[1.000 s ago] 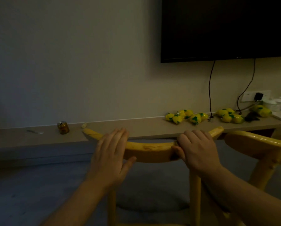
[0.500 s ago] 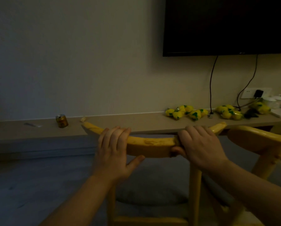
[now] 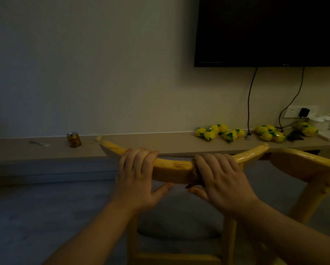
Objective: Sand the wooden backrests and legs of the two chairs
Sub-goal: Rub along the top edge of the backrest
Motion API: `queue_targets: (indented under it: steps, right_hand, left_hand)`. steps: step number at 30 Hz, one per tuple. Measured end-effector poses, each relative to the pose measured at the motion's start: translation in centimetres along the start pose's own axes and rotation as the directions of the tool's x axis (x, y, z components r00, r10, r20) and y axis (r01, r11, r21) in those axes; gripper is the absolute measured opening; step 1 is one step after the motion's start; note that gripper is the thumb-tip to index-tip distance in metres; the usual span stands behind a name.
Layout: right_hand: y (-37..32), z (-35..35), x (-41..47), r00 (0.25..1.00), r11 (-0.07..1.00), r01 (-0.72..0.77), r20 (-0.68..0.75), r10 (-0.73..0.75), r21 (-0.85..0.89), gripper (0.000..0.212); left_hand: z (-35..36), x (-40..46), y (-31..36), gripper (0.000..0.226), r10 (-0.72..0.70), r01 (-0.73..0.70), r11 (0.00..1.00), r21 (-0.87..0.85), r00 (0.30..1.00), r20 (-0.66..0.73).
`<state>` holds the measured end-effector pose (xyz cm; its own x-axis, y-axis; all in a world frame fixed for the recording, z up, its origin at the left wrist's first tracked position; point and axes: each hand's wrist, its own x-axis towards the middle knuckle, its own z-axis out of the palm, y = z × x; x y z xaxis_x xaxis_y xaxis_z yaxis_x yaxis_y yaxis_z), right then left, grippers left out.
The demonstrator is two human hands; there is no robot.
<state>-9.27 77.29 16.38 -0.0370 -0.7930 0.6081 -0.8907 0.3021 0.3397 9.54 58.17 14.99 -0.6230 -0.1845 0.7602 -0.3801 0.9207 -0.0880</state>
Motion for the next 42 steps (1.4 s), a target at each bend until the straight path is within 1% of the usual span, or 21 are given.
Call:
queue_targets:
  steps: [2,4,6,8,12,14,16,17,20,24,27,29,32,35,38,40,42]
  right_hand:
    - [1.8,0.0,-1.1,1.000,0.999,-0.024,-0.002,0.024,-0.023,0.071]
    - [1.8,0.2,-1.3,0.997,0.997,-0.070,-0.012,0.070,-0.023,0.065]
    - [0.5,0.6,-1.0,0.989,0.990,-0.143,-0.027,0.143,-0.016,0.064]
    - [-1.9,0.6,-0.1,0.985,0.985,-0.170,-0.034,0.170,-0.005,0.067]
    - [-5.5,0.5,1.6,0.994,0.994,-0.100,-0.031,0.102,0.047,0.071]
    - [-4.6,0.0,1.4,0.999,0.998,-0.030,-0.022,0.031,0.055,0.074]
    - [-2.2,-0.3,0.6,0.999,0.999,0.040,-0.012,-0.040,0.022,0.075]
    - [-0.8,-0.3,0.1,0.999,0.999,0.050,-0.012,-0.050,-0.004,0.073]
    - [1.3,0.3,-1.5,0.999,0.997,0.018,-0.026,-0.020,-0.069,0.065]
    - [-1.8,1.1,-0.4,0.993,0.993,-0.104,-0.059,0.101,-0.050,0.061]
    - [-5.6,1.2,1.7,0.993,0.995,-0.100,-0.061,0.098,-0.028,0.057]
    - [-6.7,1.2,2.5,0.992,0.994,-0.104,-0.078,0.102,-0.017,0.052]
    - [-4.7,1.1,1.6,0.998,0.999,-0.011,-0.061,0.009,-0.041,0.054]
    - [-1.2,1.0,-0.2,0.998,0.995,0.014,-0.065,-0.021,-0.099,0.063]
    - [-0.6,1.1,-0.7,0.997,0.994,-0.030,-0.068,0.022,-0.108,0.061]
    - [-2.6,1.2,0.3,0.992,0.992,-0.101,-0.079,0.094,-0.081,0.056]
    - [-5.3,1.1,1.7,0.992,0.991,-0.111,-0.072,0.106,-0.072,0.053]
  left_hand:
    - [0.1,-0.1,0.1,0.086,-0.009,0.009,1.000,-0.009,1.000,-0.005]
    - [0.3,-0.1,0.3,0.087,-0.029,0.029,1.000,-0.009,0.999,-0.021]
    - [0.6,-0.1,0.5,0.086,-0.041,0.040,0.999,-0.014,0.998,-0.041]
    - [0.8,0.0,0.6,0.085,-0.045,0.043,0.999,-0.023,0.997,-0.064]
    - [0.8,0.0,0.4,0.080,-0.023,0.021,0.999,-0.029,0.997,-0.070]
    - [0.6,-0.1,0.1,0.078,-0.008,0.006,1.000,-0.027,0.999,-0.053]
    - [0.4,-0.1,0.0,0.076,-0.009,0.008,1.000,-0.026,1.000,-0.030]
    - [0.3,-0.1,0.0,0.076,-0.011,0.010,1.000,-0.025,1.000,-0.019]
    - [0.4,-0.2,0.1,0.077,-0.020,0.019,0.999,-0.034,1.000,-0.016]
    - [0.6,0.0,0.4,0.081,-0.017,0.016,1.000,-0.025,1.000,-0.023]
    - [0.4,0.0,0.4,0.084,-0.010,0.010,0.999,-0.035,1.000,-0.008]
    - [0.2,-0.1,0.2,0.084,0.004,-0.004,0.999,-0.032,1.000,0.006]
    - [-0.2,-0.1,-0.1,0.085,0.021,-0.020,0.999,-0.026,0.999,0.032]
    - [-0.4,0.0,0.1,0.086,0.013,-0.012,1.000,-0.029,0.999,0.041]
    - [-0.2,0.0,0.4,0.084,-0.027,0.028,0.999,-0.027,0.999,0.042]
    - [0.0,0.0,0.6,0.084,-0.041,0.042,0.999,-0.023,0.998,0.047]
    - [0.1,0.0,0.6,0.084,-0.034,0.035,0.999,-0.022,0.999,0.041]
